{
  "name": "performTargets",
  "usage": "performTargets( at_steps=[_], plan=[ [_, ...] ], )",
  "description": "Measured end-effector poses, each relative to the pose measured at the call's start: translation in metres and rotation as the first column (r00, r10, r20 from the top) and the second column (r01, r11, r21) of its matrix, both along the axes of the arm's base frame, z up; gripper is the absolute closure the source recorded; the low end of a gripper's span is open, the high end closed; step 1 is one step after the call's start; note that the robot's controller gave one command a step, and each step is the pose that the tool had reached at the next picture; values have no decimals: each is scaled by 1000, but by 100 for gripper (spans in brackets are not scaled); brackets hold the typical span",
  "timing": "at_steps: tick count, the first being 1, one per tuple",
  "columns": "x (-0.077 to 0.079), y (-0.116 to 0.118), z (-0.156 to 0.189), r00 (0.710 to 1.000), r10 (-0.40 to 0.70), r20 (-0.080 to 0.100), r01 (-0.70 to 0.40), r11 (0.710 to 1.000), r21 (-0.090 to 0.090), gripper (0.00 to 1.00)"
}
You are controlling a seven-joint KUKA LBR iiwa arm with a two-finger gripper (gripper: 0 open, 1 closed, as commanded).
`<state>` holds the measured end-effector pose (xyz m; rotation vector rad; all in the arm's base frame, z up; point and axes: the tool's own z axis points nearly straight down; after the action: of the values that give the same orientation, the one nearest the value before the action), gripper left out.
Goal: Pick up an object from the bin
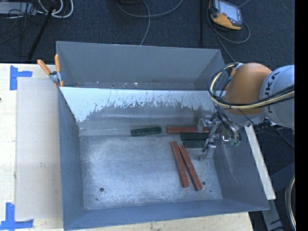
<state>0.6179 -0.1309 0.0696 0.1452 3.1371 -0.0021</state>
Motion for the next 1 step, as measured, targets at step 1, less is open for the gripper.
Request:
performTargets(
  at_steps=[1],
  plan=[
    [2, 0, 4, 1000, 1, 6, -1, 1000, -1, 100]
  ],
)
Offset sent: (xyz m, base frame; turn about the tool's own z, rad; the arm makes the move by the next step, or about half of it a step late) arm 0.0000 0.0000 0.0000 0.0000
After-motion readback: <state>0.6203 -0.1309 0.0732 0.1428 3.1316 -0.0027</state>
